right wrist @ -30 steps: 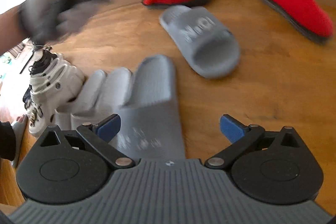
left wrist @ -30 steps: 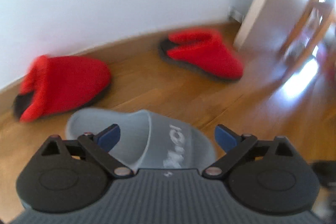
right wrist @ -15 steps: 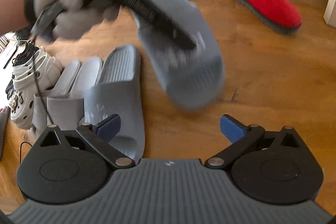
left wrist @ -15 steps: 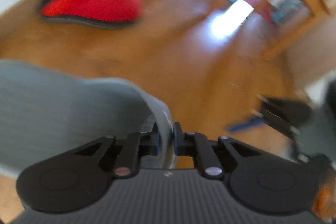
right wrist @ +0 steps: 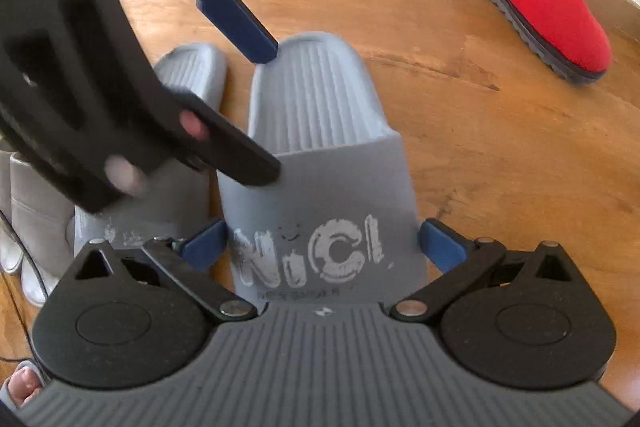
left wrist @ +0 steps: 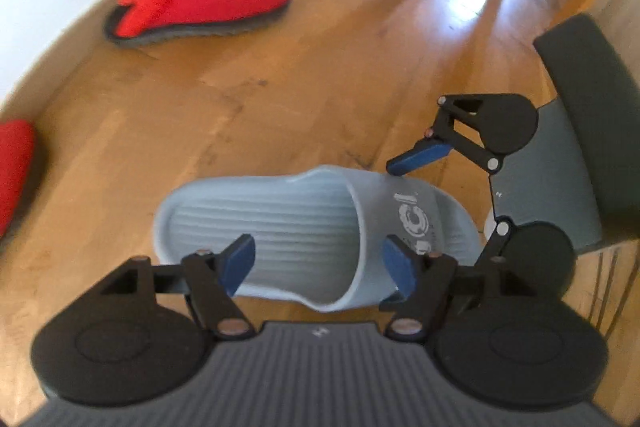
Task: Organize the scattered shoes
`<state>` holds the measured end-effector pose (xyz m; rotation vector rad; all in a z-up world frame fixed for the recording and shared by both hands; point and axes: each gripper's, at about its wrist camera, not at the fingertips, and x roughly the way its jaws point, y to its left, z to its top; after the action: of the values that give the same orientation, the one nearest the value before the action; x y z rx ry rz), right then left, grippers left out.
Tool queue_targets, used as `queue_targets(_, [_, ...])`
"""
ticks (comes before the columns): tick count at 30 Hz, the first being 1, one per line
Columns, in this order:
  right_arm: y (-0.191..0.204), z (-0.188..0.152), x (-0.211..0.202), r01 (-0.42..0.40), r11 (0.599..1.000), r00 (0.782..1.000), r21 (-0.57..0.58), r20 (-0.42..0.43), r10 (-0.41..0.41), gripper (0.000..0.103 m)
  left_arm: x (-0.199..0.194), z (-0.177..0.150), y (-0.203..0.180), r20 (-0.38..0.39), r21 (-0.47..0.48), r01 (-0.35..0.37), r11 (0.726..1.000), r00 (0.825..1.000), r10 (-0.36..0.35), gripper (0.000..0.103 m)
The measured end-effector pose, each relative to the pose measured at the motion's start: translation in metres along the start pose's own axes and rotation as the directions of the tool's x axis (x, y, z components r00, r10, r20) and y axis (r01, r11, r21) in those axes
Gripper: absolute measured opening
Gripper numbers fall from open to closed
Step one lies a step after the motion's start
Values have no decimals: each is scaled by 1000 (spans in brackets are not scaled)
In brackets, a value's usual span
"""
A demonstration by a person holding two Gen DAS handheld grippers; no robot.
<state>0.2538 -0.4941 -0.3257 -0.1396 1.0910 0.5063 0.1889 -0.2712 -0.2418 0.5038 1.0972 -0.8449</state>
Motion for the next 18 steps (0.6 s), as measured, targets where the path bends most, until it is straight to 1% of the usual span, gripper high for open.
queue_targets(1, [-1, 1, -1, -3, 1000, 1000, 6, -7, 3, 99, -2, 1, 4, 3, -5, -13, 1000, 1000, 13, 69])
queue_targets(3, [10, -5, -10, -3, 999, 1000, -37, -19, 2, 95, -7, -2, 11, 8, -15, -36, 999, 999, 36, 69])
queue_targets(4, [13, -6, -11, -3, 999, 1000, -41, -22, 2, 94, -9, -1, 14, 9, -20, -46, 999, 999, 46, 69])
queue_targets(5, [18, -9, -15, -14, 999, 1000, -35, -26, 13, 93, -11, -1, 17, 10, -23, -57, 998, 998, 57, 69])
queue_targets(6, [23, -14, -19, -44, 999, 999, -27, -22, 43, 91, -13, -4, 21, 14, -21, -71, 997, 997, 71, 69])
queue_targets(7, [25, -16, -22, -55, 998, 998, -24, -18, 55, 92, -12, -6, 24, 14, -23, -82, 996, 997, 82, 69])
queue_targets(8, [27, -18, -25, -72, 997, 997, -9, 3, 72, 94, -11, -7, 26, 12, -26, -87, 996, 996, 87, 69])
queue_targets(9, [28, -19, -27, -79, 997, 997, -1, 16, 79, 98, -10, -8, 29, 7, -37, -95, 995, 995, 95, 69])
queue_targets(10, [28, -19, -28, -76, 997, 997, 7, 27, 76, 100, -10, -10, 33, 2, -50, -105, 993, 994, 105, 69])
queue_targets(12, [28, -18, -32, -44, 999, 998, 15, 47, 43, 101, -15, -15, 38, 6, -63, -123, 990, 992, 124, 69])
queue_targets(15, [24, -17, -45, -9, 998, 996, 63, 94, 3, 101, -31, -23, 65, 57, -124, -191, 974, 978, 199, 71])
queue_targets(17, [24, -18, -59, -9, 992, 990, 129, 142, -10, 102, -40, -25, 89, 88, -188, -225, 956, 966, 245, 73])
queue_targets(18, [25, -18, -64, -14, 989, 988, 146, 154, -8, 102, -46, -26, 114, 111, -257, -256, 932, 950, 292, 75])
